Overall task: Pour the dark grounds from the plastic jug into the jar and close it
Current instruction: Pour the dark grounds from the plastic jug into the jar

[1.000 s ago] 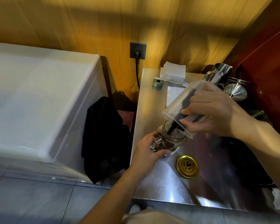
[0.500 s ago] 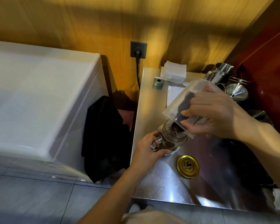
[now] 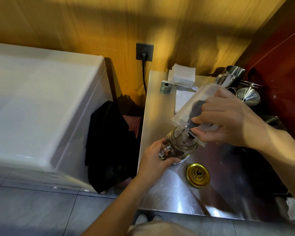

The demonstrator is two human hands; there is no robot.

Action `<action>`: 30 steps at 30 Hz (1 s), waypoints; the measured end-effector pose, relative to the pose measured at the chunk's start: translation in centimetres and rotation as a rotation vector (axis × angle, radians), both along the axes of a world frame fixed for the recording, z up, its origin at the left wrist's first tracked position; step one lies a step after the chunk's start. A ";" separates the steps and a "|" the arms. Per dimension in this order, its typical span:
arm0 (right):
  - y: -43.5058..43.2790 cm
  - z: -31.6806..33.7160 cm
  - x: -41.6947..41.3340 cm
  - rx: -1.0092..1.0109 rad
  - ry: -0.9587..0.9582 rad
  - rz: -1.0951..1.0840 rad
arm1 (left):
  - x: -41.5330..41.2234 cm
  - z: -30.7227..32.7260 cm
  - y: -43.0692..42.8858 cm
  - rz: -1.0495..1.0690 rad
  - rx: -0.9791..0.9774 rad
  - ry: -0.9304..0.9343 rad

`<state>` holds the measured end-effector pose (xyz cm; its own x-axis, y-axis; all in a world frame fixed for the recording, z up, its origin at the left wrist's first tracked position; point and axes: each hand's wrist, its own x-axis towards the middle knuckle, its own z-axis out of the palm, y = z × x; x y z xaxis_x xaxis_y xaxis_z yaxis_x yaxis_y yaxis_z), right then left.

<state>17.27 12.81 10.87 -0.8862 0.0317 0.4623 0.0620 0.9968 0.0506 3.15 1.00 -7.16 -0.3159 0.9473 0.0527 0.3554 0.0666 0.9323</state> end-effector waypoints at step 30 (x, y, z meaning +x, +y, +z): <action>-0.3 0.2 0.3 0.008 -0.001 0.003 | 0.2 0.3 0.0 0.008 -0.035 -0.003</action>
